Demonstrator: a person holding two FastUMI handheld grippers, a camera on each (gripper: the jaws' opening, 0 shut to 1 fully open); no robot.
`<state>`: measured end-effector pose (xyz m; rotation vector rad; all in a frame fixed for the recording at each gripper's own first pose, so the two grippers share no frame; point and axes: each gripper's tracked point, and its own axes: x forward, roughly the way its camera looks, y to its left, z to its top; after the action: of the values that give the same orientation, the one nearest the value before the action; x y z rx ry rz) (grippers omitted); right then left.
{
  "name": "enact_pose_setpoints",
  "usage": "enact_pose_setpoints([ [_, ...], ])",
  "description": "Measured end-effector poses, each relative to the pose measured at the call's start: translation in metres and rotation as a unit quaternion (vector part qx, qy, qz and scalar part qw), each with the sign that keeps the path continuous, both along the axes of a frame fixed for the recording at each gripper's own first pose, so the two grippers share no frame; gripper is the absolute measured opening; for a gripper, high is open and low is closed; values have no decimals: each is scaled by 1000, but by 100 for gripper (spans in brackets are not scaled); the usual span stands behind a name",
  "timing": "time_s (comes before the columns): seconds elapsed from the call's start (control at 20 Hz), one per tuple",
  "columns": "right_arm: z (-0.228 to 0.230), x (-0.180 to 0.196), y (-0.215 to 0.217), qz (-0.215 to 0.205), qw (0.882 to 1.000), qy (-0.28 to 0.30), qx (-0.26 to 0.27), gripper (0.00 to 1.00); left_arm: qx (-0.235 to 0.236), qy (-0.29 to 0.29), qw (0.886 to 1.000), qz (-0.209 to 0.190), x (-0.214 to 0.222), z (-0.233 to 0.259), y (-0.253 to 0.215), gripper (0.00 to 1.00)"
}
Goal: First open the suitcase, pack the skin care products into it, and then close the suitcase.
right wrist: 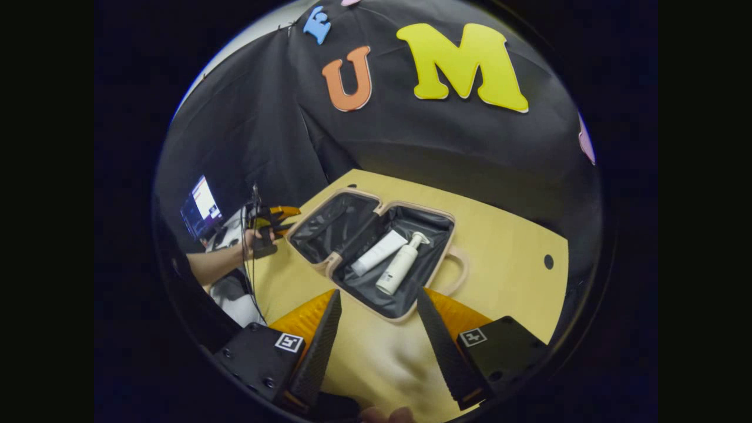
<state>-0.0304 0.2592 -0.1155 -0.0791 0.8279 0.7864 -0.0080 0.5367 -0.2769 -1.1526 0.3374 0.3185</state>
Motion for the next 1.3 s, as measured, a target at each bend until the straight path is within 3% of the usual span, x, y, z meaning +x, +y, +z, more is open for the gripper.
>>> enact_pose_setpoints([
  [0.25, 3, 2, -6, -23, 1000, 10, 11, 77, -42, 7, 999, 25, 25, -14, 13, 44],
  [0.4, 11, 10, -15, -45, 999, 4, 23, 78, -49, 37, 998, 16, 28, -24, 10, 29],
  [0.45, 12, 12, -19, -54, 998, 3, 26, 77, -45, 46, 998, 12, 29, -26, 10, 20],
  [0.5, 13, 13, -23, -63, 998, 5, 29, 77, -45, 53, 998, 11, 30, -27, 10, 18],
  [0.55, 14, 14, -26, -73, 997, 7, 36, 72, -51, 55, 997, 10, 33, -26, 10, 7],
  [0.6, 17, 13, -29, -81, 996, 8, 41, 77, -57, 52, 997, 10, 32, -22, 10, 17],
  [0.75, 23, 10, -39, -93, 994, -1, 49, 78, -58, 36, 998, 4, 33, 0, 5, 10],
  [0.95, 37, 14, -56, -124, 990, -22, 71, 78, 7, 17, 1000, -1, 32, 64, 1, 6],
  [1.0, 44, 17, -61, -137, 987, -39, 79, 78, 30, 13, 999, -5, 32, 84, -4, 15],
  [1.05, 52, 22, -69, -150, 983, -54, 86, 77, 62, 11, 998, -10, 32, 100, -11, 6],
  [1.1, 61, 27, -77, -167, 979, -72, 92, 72, 95, 9, 995, -19, 30, 117, -20, 6],
  [1.15, 68, 31, -87, -184, 974, -90, 93, 77, 129, 8, 991, -28, 30, 136, -30, 6],
  [1.3, 87, 35, -123, -228, 959, -148, 80, 78, 223, -14, 973, -58, 32, 194, -74, 6],
])
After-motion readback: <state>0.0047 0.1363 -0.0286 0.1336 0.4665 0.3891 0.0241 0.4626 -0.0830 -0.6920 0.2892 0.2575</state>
